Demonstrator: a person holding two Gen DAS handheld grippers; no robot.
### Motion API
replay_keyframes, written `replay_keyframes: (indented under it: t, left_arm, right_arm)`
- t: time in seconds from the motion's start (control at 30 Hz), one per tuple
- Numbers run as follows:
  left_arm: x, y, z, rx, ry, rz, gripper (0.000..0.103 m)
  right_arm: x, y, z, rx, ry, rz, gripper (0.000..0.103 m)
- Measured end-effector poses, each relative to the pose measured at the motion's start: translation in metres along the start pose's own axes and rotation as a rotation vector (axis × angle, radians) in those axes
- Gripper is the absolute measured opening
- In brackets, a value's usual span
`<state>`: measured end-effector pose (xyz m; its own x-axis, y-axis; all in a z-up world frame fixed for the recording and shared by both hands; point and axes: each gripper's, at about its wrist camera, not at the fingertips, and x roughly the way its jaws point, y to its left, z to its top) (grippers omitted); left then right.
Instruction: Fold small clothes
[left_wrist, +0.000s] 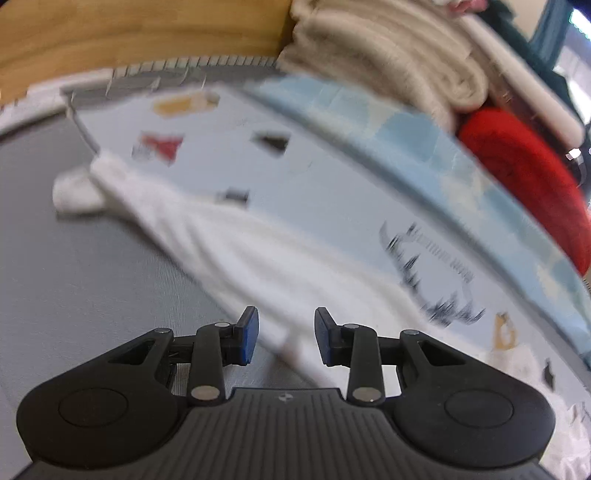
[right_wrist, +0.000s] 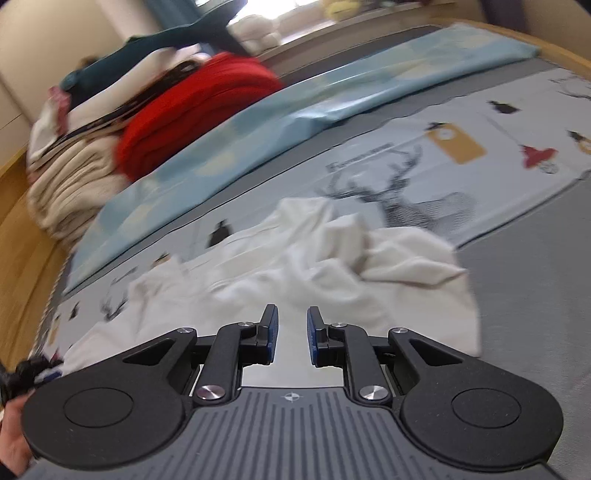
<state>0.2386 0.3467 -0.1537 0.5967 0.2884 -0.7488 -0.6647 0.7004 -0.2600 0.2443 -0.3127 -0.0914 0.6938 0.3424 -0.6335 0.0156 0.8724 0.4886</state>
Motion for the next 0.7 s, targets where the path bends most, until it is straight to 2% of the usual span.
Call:
replay_keyframes:
  t: [0.03, 0.07, 0.1, 0.17, 0.2, 0.23, 0.3, 0.4, 0.5, 0.53, 0.6, 0.67, 0.7]
  left_arm:
    - [0.016, 0.003, -0.001, 0.002, 0.048, 0.038, 0.037]
    - [0.024, 0.004, -0.005, 0.025, 0.084, 0.108, 0.02]
    - [0.022, -0.002, -0.005, 0.075, 0.063, 0.168, 0.017]
    - [0.018, -0.015, -0.002, 0.152, 0.086, 0.329, 0.019]
    - [0.013, -0.017, -0.002, 0.146, 0.092, 0.376, 0.019]
    - [0.007, -0.017, 0.0, 0.112, 0.089, 0.375, 0.019]
    - [-0.014, -0.026, 0.004, 0.069, 0.062, 0.315, 0.019]
    - [-0.061, -0.058, 0.012, 0.147, -0.019, 0.21, 0.028]
    - [-0.118, -0.088, 0.012, 0.173, -0.051, 0.029, 0.034]
    - [-0.135, -0.097, 0.006, 0.206, -0.061, -0.019, 0.035]
    - [-0.168, -0.111, -0.01, 0.283, -0.1, -0.095, 0.05]
    - [-0.19, -0.115, -0.037, 0.329, -0.133, -0.154, 0.053]
    - [-0.193, -0.114, -0.049, 0.343, -0.148, -0.175, 0.053]
  right_arm:
    - [-0.002, -0.005, 0.001, 0.015, -0.009, -0.02, 0.017]
    - [-0.004, -0.011, 0.003, 0.031, -0.018, -0.038, 0.017]
    - [-0.006, -0.017, 0.004, 0.05, -0.025, -0.055, 0.017]
    - [-0.009, -0.028, 0.007, 0.079, -0.039, -0.082, 0.017]
    - [-0.011, -0.034, 0.008, 0.089, -0.044, -0.095, 0.017]
    - [-0.011, -0.039, 0.01, 0.099, -0.049, -0.11, 0.017]
    - [-0.012, -0.048, 0.014, 0.122, -0.059, -0.138, 0.017]
    - [-0.009, -0.066, 0.016, 0.172, -0.071, -0.161, 0.017]
    - [0.009, -0.086, 0.01, 0.211, -0.034, -0.197, 0.018]
    - [0.018, -0.093, 0.009, 0.234, 0.0, -0.21, 0.019]
    - [0.034, -0.107, 0.011, 0.301, 0.038, -0.193, 0.024]
    - [0.048, -0.112, 0.017, 0.28, 0.029, -0.195, 0.036]
    - [0.055, -0.115, 0.02, 0.261, 0.027, -0.212, 0.037]
